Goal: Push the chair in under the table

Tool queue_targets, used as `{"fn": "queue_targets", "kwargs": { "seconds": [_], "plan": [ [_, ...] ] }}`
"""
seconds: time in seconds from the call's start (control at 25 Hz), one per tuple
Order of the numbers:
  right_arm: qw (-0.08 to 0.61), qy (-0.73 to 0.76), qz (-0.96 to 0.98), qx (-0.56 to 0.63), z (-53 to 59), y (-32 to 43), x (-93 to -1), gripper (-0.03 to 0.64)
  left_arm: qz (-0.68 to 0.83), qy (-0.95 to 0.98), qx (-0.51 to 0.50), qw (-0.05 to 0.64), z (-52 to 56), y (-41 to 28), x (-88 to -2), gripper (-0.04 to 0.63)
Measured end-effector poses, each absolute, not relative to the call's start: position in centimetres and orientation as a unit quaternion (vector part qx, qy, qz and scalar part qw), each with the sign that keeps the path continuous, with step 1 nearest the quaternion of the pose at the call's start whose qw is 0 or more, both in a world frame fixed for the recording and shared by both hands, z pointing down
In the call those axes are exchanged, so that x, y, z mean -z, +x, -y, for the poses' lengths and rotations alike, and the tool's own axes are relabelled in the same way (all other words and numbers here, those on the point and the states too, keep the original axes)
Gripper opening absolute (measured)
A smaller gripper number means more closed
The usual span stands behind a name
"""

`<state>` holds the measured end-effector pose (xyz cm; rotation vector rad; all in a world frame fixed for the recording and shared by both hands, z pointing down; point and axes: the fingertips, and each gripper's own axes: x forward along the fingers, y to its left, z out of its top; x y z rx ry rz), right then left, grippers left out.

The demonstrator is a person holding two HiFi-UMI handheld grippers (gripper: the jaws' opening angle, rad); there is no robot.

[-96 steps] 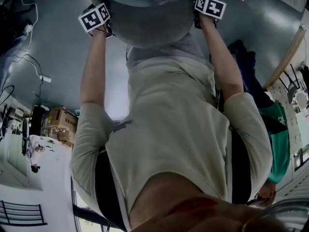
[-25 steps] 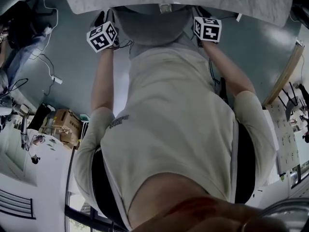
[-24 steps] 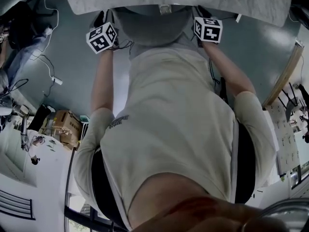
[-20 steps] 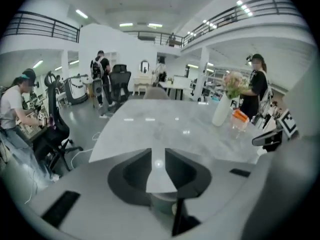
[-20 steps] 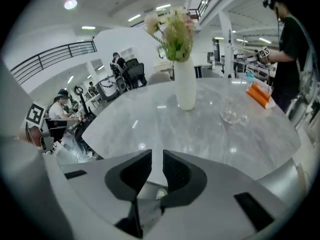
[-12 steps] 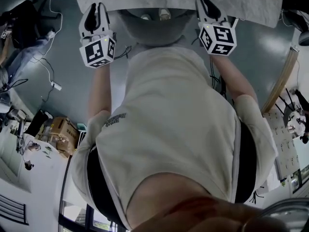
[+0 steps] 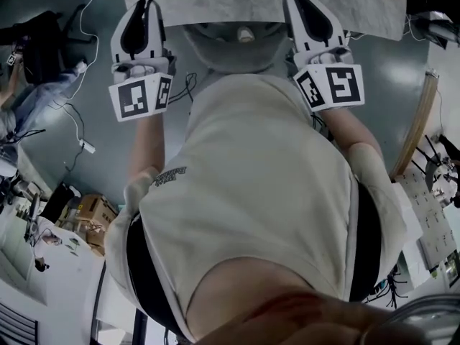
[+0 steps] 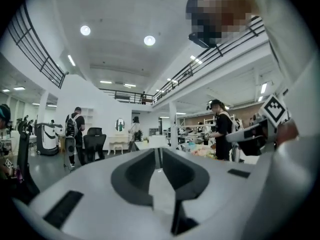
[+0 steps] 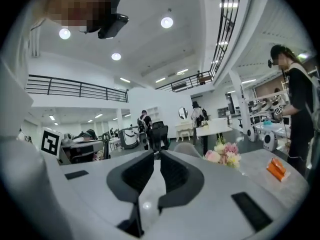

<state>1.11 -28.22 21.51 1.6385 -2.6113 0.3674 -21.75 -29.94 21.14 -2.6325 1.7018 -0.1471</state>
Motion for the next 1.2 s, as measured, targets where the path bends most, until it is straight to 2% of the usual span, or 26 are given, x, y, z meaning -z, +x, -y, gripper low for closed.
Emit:
{"fn": "queue_targets", "kwargs": {
  "seconds": [0.28,0.68,1.2],
  "plan": [
    [-0.005,0.531,0.847,-0.034,26.6,-0.5,-15.1,0.040,-0.537,-0.843,0.018,0.030,29.0,-21.8,-15.9,0.030],
    [-0.036,0.519,0.854,-0.015,25.4,-2.5,-10.9,0.021,-0.532,-0.845,-0.006,0.058,27.3,-22.6,-11.2,0.011],
    [-0.042,0.522,0.852,0.012,24.6,-3.4,-8.4,0.012,-0.519,-0.852,0.001,0.075,27.4,-21.9,-9.2,0.011]
  ]
}}
